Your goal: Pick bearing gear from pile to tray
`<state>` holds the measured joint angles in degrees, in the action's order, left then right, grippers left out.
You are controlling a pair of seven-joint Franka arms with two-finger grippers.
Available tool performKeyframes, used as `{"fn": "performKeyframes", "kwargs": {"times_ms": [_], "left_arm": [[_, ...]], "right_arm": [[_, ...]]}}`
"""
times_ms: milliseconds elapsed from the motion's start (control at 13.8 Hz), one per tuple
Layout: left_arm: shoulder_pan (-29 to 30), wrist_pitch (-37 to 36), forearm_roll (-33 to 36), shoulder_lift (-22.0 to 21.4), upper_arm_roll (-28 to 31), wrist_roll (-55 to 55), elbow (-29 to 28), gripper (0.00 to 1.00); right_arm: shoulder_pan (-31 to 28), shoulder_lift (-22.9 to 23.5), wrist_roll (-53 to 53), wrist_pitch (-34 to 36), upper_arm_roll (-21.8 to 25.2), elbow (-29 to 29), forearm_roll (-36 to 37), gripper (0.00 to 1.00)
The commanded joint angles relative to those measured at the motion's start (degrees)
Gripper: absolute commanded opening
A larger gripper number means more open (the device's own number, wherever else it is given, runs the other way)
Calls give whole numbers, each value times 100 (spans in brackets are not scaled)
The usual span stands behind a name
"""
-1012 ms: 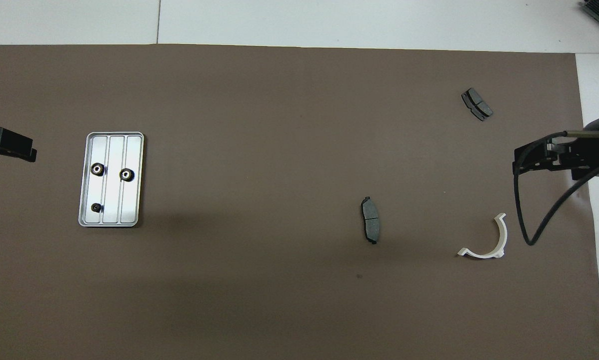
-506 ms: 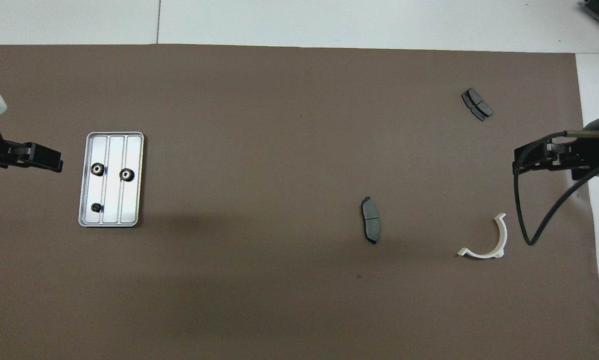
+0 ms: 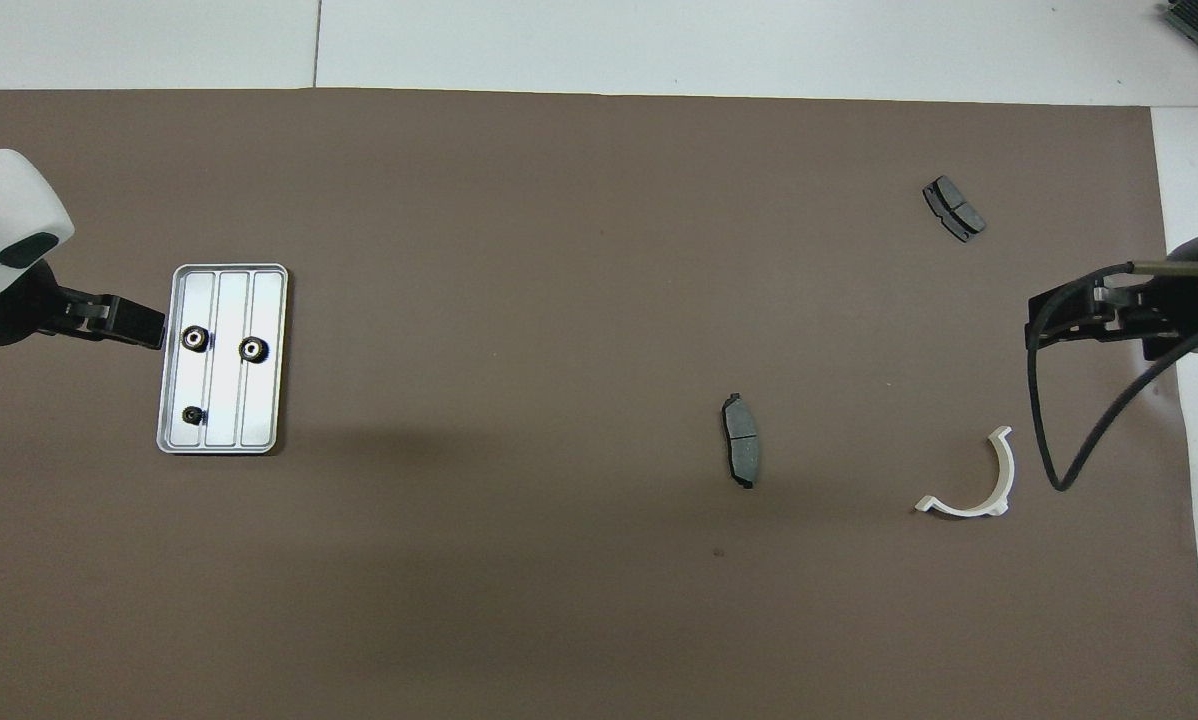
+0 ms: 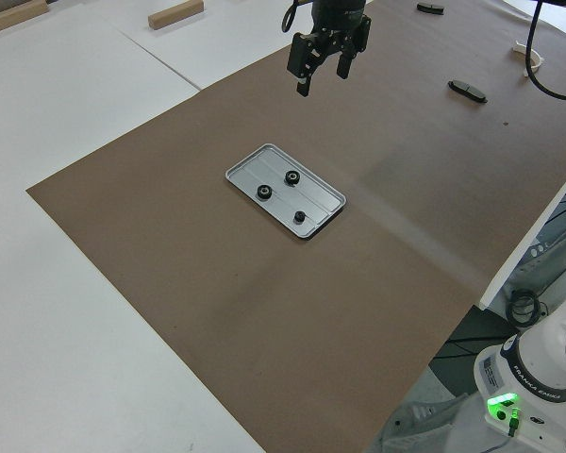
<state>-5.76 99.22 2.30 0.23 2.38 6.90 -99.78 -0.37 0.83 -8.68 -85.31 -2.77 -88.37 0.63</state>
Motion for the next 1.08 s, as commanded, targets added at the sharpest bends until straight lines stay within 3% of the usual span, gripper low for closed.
{"fn": "performKeyframes", "kwargs": {"times_ms": [0,1012], "left_arm": [[-110,185,148,-233,35,-564,-305,100],[-57,229,139,-278,44,-699,-349,100]], "right_arm": [[-68,5,138,32,-30,-5,-98,100],[-68,5,138,32,-30,-5,-98,100]]}}
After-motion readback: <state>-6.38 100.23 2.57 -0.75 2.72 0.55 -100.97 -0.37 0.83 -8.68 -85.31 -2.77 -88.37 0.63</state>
